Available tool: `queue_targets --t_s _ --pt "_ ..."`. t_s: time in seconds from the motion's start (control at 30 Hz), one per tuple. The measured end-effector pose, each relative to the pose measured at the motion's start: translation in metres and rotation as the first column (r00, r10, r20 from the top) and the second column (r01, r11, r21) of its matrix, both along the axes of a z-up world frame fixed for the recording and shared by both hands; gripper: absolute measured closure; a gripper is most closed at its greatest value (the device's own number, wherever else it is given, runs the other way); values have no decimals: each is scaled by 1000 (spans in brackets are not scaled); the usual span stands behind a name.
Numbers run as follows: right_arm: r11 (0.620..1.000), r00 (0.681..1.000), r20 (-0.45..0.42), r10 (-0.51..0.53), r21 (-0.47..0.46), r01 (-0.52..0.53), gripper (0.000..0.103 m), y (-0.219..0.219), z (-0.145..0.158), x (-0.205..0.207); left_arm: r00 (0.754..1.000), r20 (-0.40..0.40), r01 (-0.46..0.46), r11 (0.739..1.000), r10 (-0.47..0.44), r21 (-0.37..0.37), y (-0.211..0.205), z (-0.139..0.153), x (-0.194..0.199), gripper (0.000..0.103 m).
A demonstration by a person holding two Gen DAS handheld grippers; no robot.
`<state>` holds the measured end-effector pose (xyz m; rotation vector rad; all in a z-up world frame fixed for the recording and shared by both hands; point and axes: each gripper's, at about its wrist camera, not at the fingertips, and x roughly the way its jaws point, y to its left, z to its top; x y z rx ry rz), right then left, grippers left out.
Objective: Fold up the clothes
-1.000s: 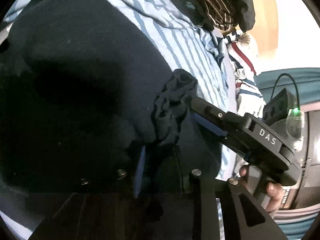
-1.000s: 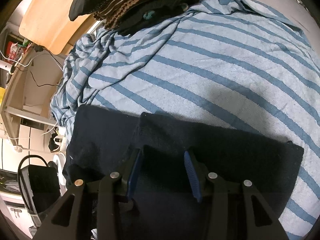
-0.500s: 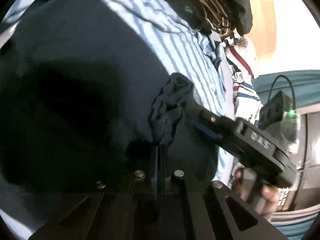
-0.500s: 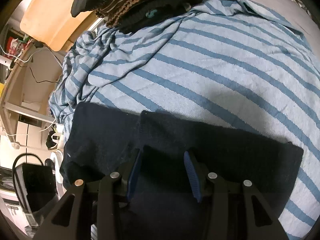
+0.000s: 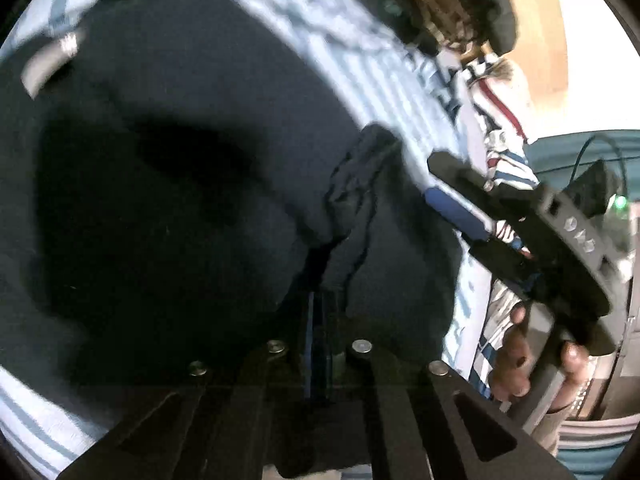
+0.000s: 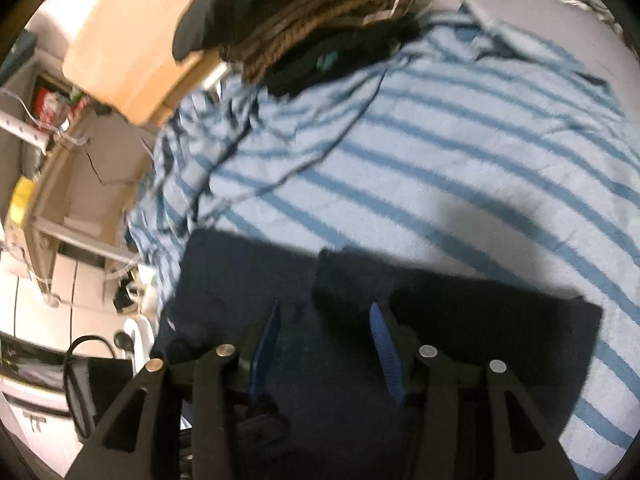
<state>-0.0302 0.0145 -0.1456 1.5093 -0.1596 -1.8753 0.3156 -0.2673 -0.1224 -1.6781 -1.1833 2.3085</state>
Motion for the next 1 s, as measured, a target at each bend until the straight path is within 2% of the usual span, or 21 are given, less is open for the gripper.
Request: queue_targets --t_s 0.03,0.07,0.13,0.23,0.3,0.37,0.5,0.6,0.7,0.73,0.8,0.83,0.93,0.97,1.0 --pt "1000 1000 -16 -14 -2 14 62 3 3 -1 1000 -23 9 999 -10 -39 1 9 0 65" --pt "1000 1000 -23 -13 5 13 65 2 4 -2 999 -38 25 998 -27 -62 3 14 -1 51" --pt "999 1000 -25 2 35 -1 71 -2 2 -4 997 -33 67 995 -70 -79 9 17 -4 45" --pt "995 998 -19 66 81 -64 72 -14 -6 3 988 39 152 984 -149 -97 25 7 -9 46" --pt "989 996 -28 87 118 -83 72 -26 -17 4 973 90 224 963 -213 -146 39 -2 -7 46" --pt "983 993 -36 108 156 -101 72 -39 -27 6 968 93 247 951 -233 -189 47 -2 -1 56" --pt "971 993 -42 115 214 -103 71 -63 -45 -4 978 42 210 966 -206 -153 32 9 15 56" --pt "973 993 -32 111 205 -102 71 -63 -41 -11 983 4 182 976 -183 -123 20 17 27 56" --pt "994 998 -22 52 94 -49 67 -34 -12 -1 980 -59 186 982 -188 -46 9 27 40 56" --pt "998 999 -24 24 54 -23 64 -19 -2 6 975 -65 208 977 -211 -50 13 28 41 56" --pt "999 999 -38 -39 27 40 63 13 13 26 963 -76 255 965 -259 -63 23 29 45 67" --pt "998 998 -38 -58 32 59 64 24 16 34 956 -81 278 958 -283 -69 28 30 47 70" --pt "991 993 -36 -112 75 115 65 64 13 62 937 -79 332 938 -340 -102 47 27 47 70" --pt "988 992 -35 -122 92 125 65 73 12 70 936 -61 337 933 -347 -125 52 24 48 70" --pt "986 992 -35 -125 111 128 65 81 10 78 937 -10 342 926 -348 -161 57 15 47 70"
